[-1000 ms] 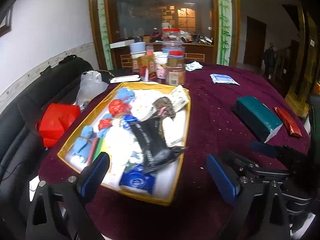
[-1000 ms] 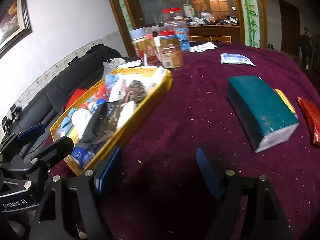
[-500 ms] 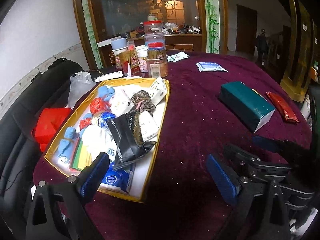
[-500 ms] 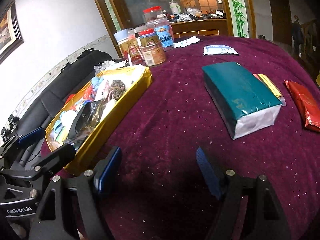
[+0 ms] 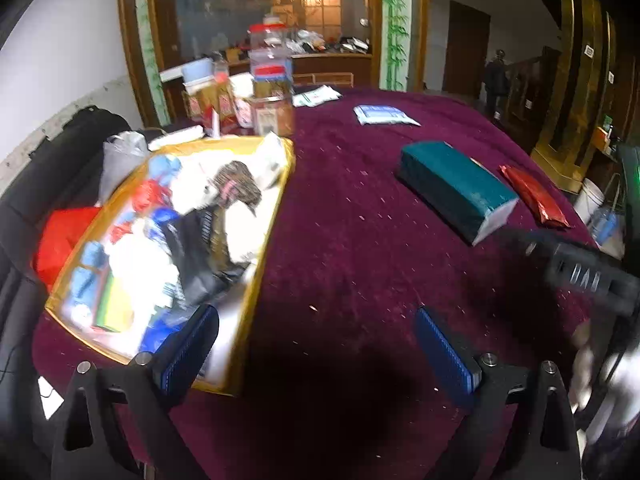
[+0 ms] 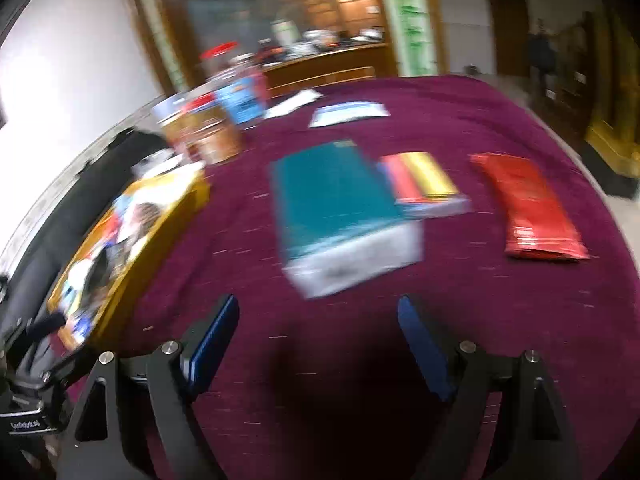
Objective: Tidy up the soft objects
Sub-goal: 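Withdraw both grippers from the tray back over the table, then grasp the red-yellow-black striped pack with the right gripper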
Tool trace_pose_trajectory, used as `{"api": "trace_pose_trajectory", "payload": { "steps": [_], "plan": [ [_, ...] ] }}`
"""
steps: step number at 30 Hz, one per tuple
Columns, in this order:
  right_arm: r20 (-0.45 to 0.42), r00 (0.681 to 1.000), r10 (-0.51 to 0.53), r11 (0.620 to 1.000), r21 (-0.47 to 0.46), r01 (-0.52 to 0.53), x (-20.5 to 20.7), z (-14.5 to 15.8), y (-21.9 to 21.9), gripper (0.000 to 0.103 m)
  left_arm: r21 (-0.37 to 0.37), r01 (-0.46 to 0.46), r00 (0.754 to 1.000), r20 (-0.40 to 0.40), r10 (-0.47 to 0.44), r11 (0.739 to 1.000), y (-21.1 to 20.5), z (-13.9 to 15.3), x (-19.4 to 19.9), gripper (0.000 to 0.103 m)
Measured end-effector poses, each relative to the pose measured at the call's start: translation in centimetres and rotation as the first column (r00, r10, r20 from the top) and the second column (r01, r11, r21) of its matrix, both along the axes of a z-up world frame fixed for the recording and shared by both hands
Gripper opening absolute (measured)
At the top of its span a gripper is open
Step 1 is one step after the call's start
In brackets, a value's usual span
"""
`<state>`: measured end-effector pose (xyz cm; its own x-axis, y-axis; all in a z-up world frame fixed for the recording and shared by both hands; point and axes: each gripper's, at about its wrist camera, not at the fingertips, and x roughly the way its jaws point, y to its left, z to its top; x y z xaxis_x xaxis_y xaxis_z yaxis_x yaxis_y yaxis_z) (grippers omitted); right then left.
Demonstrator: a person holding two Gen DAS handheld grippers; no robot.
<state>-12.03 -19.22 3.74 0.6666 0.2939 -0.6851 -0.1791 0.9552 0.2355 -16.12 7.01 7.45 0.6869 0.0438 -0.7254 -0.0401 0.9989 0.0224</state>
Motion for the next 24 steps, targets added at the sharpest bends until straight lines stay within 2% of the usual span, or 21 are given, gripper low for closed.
{"api": "trace_pose_trajectory", "payload": {
  "steps": [4, 8, 15, 18, 20, 22, 24],
  "plan": [
    [-0.025, 0.995, -0.101, 0.995, -0.014, 0.101, 0.8, -0.2, -4.9, 0.081, -0.039, 0.037, 0.998, -0.041, -0.039, 0.999, -1.0, -1.1, 0.5, 0.099],
    [-0.013, 0.985, -0.17, 0.984, -0.053, 0.169, 2.3, 0.8, -8.7, 0.081, -0.07, 0.08, 0.993, -0.077, -0.085, 0.994, -2.2, -2.2, 0.8, 0.099],
    [-0.068, 0.989, -0.129, 0.989, -0.076, 0.124, 8.5, 1.7, -10.4, 0.081, -0.117, 0.115, 0.981, -0.145, -0.132, 0.986, -3.7, -4.4, 1.4, 0.099],
    [-0.102, 0.973, -0.21, 0.973, -0.116, 0.198, 10.7, 1.2, -11.7, 0.081, -0.14, 0.118, 0.973, -0.181, -0.143, 0.983, -3.9, -5.4, 1.6, 0.102],
    [-0.122, 0.965, -0.23, 0.969, -0.115, 0.217, 11.8, 0.8, -12.2, 0.081, -0.124, 0.129, 0.973, -0.177, -0.15, 0.984, -4.1, -5.6, 1.5, 0.102],
    [-0.124, 0.971, -0.205, 0.974, -0.12, 0.19, 12.5, 0.8, -11.8, 0.081, -0.12, 0.141, 0.971, -0.175, -0.161, 0.983, -4.4, -5.8, 1.7, 0.102],
    [-0.132, 0.979, -0.153, 0.983, -0.126, 0.136, 13.4, 0.7, -10.4, 0.081, -0.185, 0.155, 0.958, -0.211, -0.193, 0.971, -4.3, -6.5, 2.2, 0.102]
  ]
}}
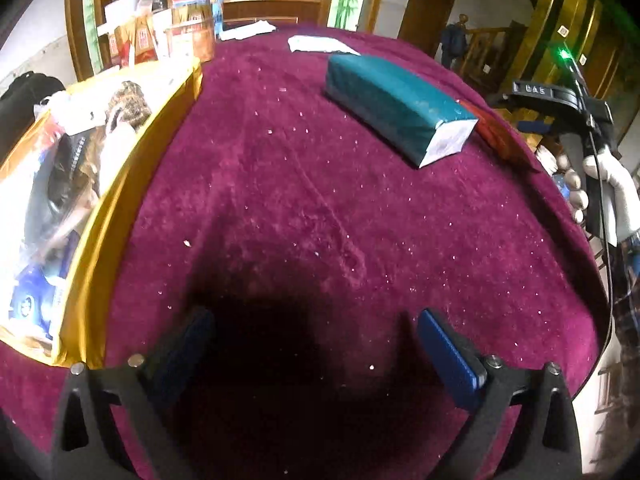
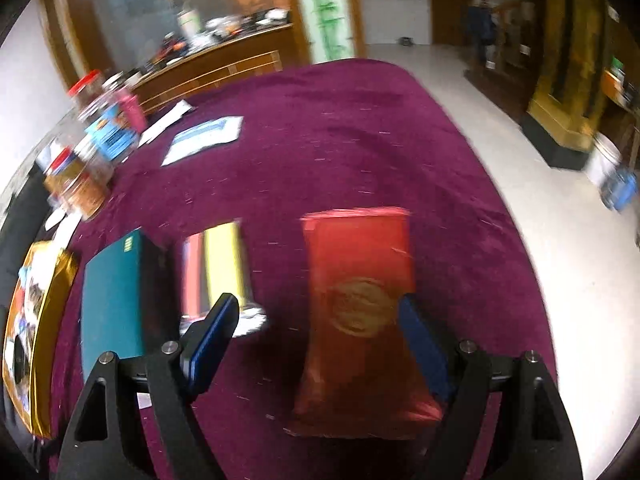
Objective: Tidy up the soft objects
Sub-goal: 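Grasp the red-yellow-black striped pack with the right gripper, then carry the striped pack onto the tray with the right gripper and release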
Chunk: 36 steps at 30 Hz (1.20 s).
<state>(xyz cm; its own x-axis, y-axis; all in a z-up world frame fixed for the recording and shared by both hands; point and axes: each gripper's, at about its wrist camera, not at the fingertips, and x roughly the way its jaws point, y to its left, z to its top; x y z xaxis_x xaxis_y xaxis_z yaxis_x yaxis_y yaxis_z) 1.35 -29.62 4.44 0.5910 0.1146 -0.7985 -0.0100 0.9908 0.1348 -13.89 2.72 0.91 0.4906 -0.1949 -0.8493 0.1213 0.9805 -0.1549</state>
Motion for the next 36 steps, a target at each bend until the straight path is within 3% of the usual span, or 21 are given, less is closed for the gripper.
{"api": "trace_pose_trajectory", "payload": {
  "steps": [3, 7, 11, 14, 15, 16, 20, 26, 31, 34, 36],
  "plan": [
    [-0.028, 0.998, 0.065, 0.997, -0.038, -0.066, 1.7, -0.7, 2.7, 0.081, 0.03, -0.001, 0.999, 0.036, 0.0, 1.0, -0.6, 0.0, -0.1, 0.102],
    [-0.096, 0.988, 0.121, 0.985, -0.109, -0.131, 4.7, -2.7, 6.2, 0.081, 0.126, 0.016, 0.997, 0.073, -0.025, 0.992, -2.0, -0.4, -0.5, 0.102],
    [-0.151, 0.977, 0.152, 0.987, -0.024, -0.158, 6.9, -4.1, 7.1, 0.081, 0.117, 0.012, 0.996, 0.083, -0.022, 0.993, -2.0, -0.4, -0.8, 0.102],
    [-0.144, 0.977, 0.158, 0.987, -0.012, -0.161, 7.1, -4.2, 7.0, 0.08, 0.118, 0.013, 0.996, 0.087, -0.023, 0.993, -1.8, -0.3, -1.0, 0.102],
    [-0.137, 0.977, 0.164, 0.986, -0.016, -0.168, 6.8, -4.1, 7.0, 0.068, 0.118, 0.013, 0.996, 0.088, -0.024, 0.993, -1.8, -0.4, -1.0, 0.102],
    [-0.129, 0.977, 0.171, 0.985, -0.008, -0.173, 6.7, -3.9, 6.9, 0.041, 0.119, 0.014, 0.996, 0.09, -0.025, 0.993, -1.8, -0.4, -1.0, 0.102],
    [-0.121, 0.98, 0.155, 0.988, -0.002, -0.157, 5.4, -3.5, 6.2, 0.04, 0.117, 0.008, 0.994, 0.107, -0.021, 0.993, -1.9, -0.5, -1.2, 0.102],
    [-0.013, 0.998, 0.064, 0.998, 0.029, -0.064, 2.8, -0.1, 3.4, 0.04, 0.114, 0.011, 0.993, 0.118, -0.025, 0.993, -1.8, -0.5, -1.4, 0.102],
    [0.051, 0.983, 0.174, 0.979, 0.098, -0.178, -1.4, 4.1, 6.0, 0.04, 0.111, 0.012, 0.993, 0.119, -0.025, 0.994, -1.8, -0.5, -1.5, 0.102],
    [0.068, 0.955, 0.288, 0.949, 0.11, -0.294, -3.6, 5.5, 10.5, 0.04, 0.033, 0.014, 0.995, 0.103, -0.017, 0.999, -0.9, 0.0, -1.5, 0.102],
    [0.065, 0.93, 0.363, 0.922, 0.116, -0.368, -4.7, 5.8, 14.1, 0.04, -0.072, 0.011, 0.996, 0.094, -0.004, 0.997, 0.3, 0.8, -2.0, 0.102]
  ]
}}
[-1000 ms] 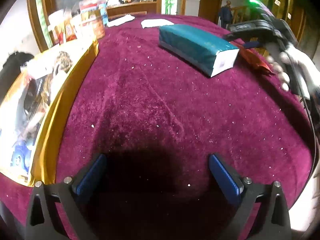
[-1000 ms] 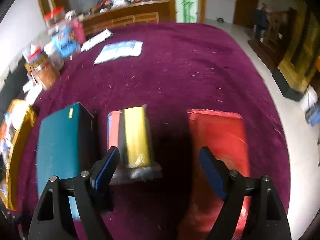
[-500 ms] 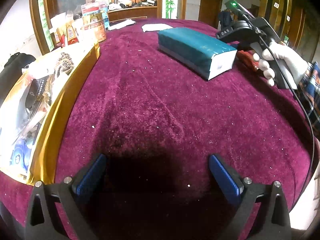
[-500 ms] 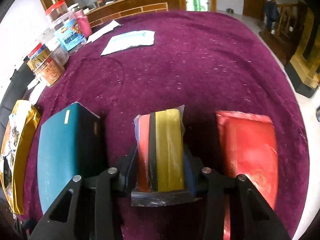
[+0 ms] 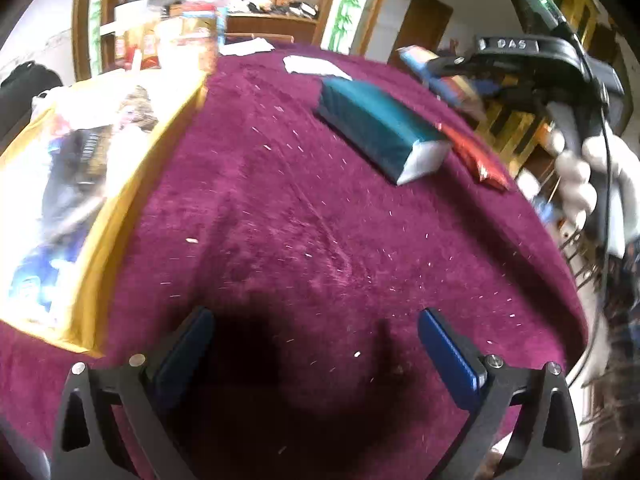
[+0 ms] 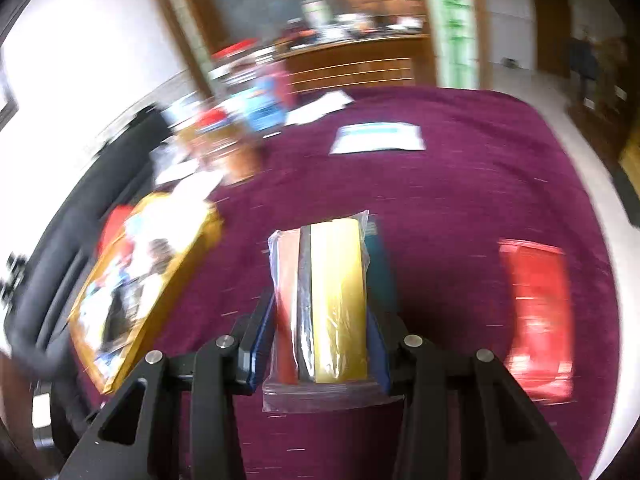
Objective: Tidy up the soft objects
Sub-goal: 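Carry the striped pack onto the tray with the right gripper and release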
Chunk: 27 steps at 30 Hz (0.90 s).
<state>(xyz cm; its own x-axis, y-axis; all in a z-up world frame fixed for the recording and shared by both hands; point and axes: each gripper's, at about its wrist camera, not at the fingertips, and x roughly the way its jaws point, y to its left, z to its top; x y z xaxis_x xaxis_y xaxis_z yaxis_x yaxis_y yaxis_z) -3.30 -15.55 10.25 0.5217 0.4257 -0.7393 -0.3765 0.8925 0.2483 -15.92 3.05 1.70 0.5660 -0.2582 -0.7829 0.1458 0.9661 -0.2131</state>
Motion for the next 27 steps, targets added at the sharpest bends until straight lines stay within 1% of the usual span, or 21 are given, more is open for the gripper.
{"api": "trace_pose_trajectory", "payload": {
  "steps": [1, 3, 6, 7, 8, 9, 10, 11, 12, 14, 16, 20, 23, 25, 27],
  "plan": [
    [-0.007, 0.999, 0.043, 0.999, 0.003, -0.043, -0.4, 0.0, 2.0, 0.04, -0.027, -0.009, 1.0, 0.007, 0.009, 1.0, 0.9, 0.6, -0.5, 0.102],
    [-0.021, 0.993, 0.113, 0.994, 0.009, -0.113, -1.1, 0.0, 5.7, 0.041, -0.039, -0.026, 0.999, 0.032, 0.027, 0.999, 2.3, 1.7, -1.3, 0.102],
    [-0.036, 0.98, 0.195, 0.981, 0.005, -0.195, -1.6, -0.5, 11.4, 0.041, -0.073, -0.098, 0.992, 0.07, 0.103, 0.992, 6.2, 3.4, -3.0, 0.101],
    [-0.039, 0.976, 0.215, 0.976, -0.002, -0.216, -1.6, -0.6, 13.3, 0.041, -0.099, -0.119, 0.989, 0.076, 0.127, 0.988, 7.8, 3.7, -3.5, 0.101],
    [-0.043, 0.972, 0.23, 0.973, -0.005, -0.231, -1.5, -0.6, 14.6, 0.041, -0.177, -0.108, 0.991, 0.062, 0.12, 0.978, 9.5, 3.8, -4.1, 0.101],
    [-0.051, 0.968, 0.247, 0.969, -0.004, -0.248, -1.1, -0.6, 16.4, 0.041, -0.217, -0.124, 0.989, 0.049, 0.137, 0.968, 10.9, 3.9, -4.7, 0.101],
    [-0.061, 0.964, 0.26, 0.965, -0.002, -0.261, -0.8, -0.7, 17.9, 0.041, -0.204, -0.153, 0.985, 0.048, 0.166, 0.967, 11.6, 3.9, -5.1, 0.101],
    [-0.075, 0.958, 0.277, 0.961, 0.003, -0.278, -0.6, -0.8, 19.8, 0.041, -0.171, -0.181, 0.979, 0.065, 0.195, 0.968, 12.6, 4.0, -5.9, 0.101],
    [-0.086, 0.954, 0.289, 0.957, 0.008, -0.289, -0.5, -0.9, 21.1, 0.041, -0.172, -0.178, 0.977, 0.087, 0.195, 0.969, 13.4, 4.2, -6.6, 0.101],
    [-0.111, 0.941, 0.319, 0.947, 0.021, -0.319, -0.6, -1.2, 24.0, 0.041, -0.211, -0.179, 0.973, 0.108, 0.205, 0.961, 15.0, 4.4, -7.7, 0.101],
    [-0.124, 0.928, 0.352, 0.935, 0.006, -0.354, -1.2, -1.6, 27.0, 0.041, -0.245, -0.189, 0.968, 0.116, 0.222, 0.951, 16.8, 4.5, -8.5, 0.101],
    [-0.126, 0.912, 0.39, 0.914, -0.068, -0.4, -2.2, -2.6, 31.5, 0.041, -0.269, -0.284, 0.942, 0.102, 0.321, 0.92, 21.1, 3.7, -9.4, 0.101],
    [-0.155, 0.911, 0.383, 0.914, -0.075, -0.398, -1.7, -3.7, 32.8, 0.041, -0.283, -0.341, 0.922, 0.085, 0.378, 0.896, 23.5, 2.9, -10.1, 0.101],
    [-0.189, 0.911, 0.366, 0.924, -0.04, -0.38, -1.4, -4.3, 33.0, 0.041, -0.296, -0.361, 0.914, 0.078, 0.399, 0.884, 24.5, 2.5, -10.4, 0.101],
    [-0.222, 0.902, 0.37, 0.928, 0.035, -0.372, -1.6, -4.4, 32.7, 0.041, -0.302, -0.37, 0.91, 0.071, 0.408, 0.879, 25.3, 2.2, -10.5, 0.101]
  ]
}}
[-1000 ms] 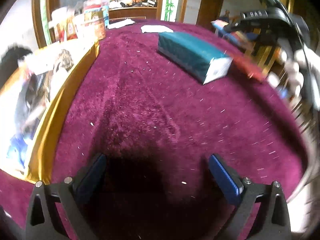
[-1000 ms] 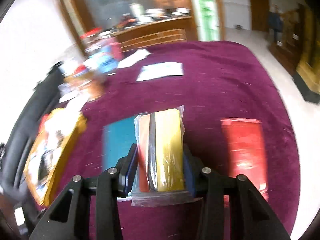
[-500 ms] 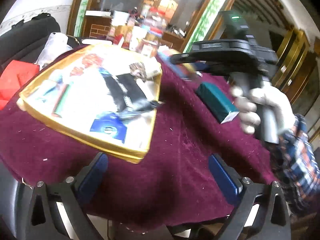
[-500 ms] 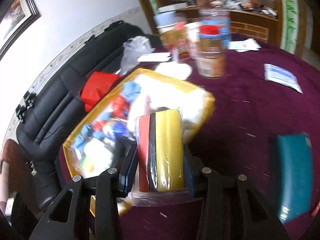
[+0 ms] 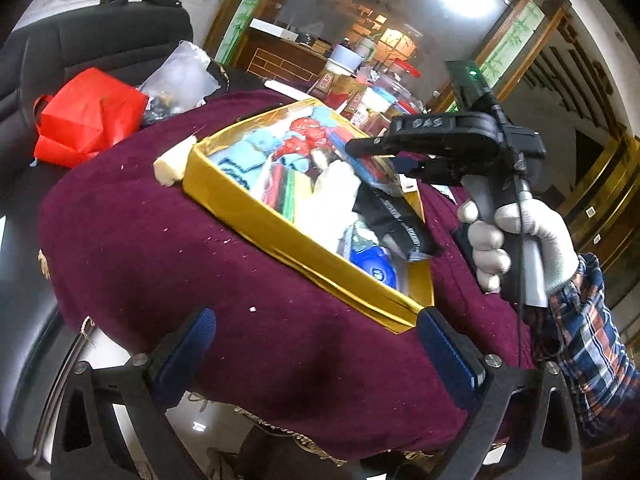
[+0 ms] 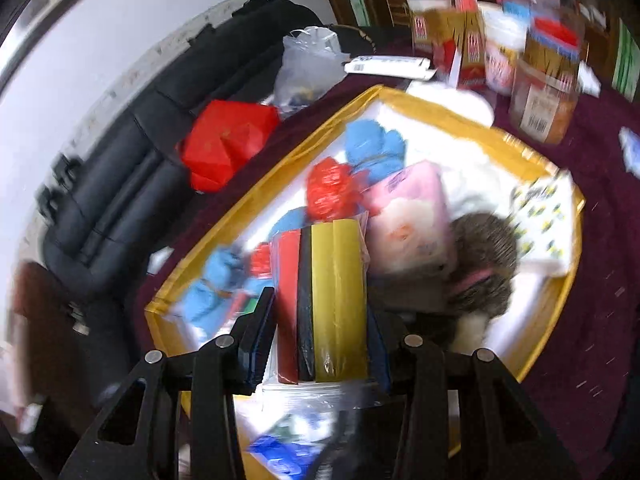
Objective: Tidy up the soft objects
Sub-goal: 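Carry the striped pack onto the tray with the right gripper and release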
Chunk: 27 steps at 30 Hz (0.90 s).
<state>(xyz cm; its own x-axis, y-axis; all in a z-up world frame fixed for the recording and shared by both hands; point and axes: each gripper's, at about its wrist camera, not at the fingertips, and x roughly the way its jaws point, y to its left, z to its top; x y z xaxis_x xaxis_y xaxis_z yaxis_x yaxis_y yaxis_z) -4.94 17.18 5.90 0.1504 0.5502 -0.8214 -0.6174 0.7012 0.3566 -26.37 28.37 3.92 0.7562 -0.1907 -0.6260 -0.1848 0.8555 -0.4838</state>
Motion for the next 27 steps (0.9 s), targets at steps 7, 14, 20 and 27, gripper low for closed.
{"api": "trace_pose_trajectory", "payload": {
  "steps": [7, 14, 20, 27],
  "plan": [
    [-0.157, 0.985, 0.076, 0.997, 0.037, -0.071, -2.3, -2.4, 0.7, 0.041, -0.04, -0.011, 1.0, -0.023, 0.01, 0.999, 0.9, -1.4, 0.2, 0.101],
    [0.047, 0.999, -0.011, 0.998, -0.064, 0.014, -1.7, -1.6, 0.1, 0.041, -0.038, -0.008, 0.999, -0.032, 0.007, 0.999, 0.7, -1.6, 0.3, 0.101],
    [0.028, 0.999, 0.041, 0.996, -0.081, -0.038, -2.9, -2.2, 0.2, 0.047, -0.02, 0.007, 1.0, -0.028, -0.007, 1.0, -0.2, -1.2, 0.3, 0.101],
    [0.133, 0.989, -0.061, 0.998, -0.024, 0.065, -3.3, 0.4, -2.8, 0.068, 0.041, -0.004, 1.0, -0.029, 0.005, 0.999, -1.2, -0.1, 0.7, 0.101]
  ]
}}
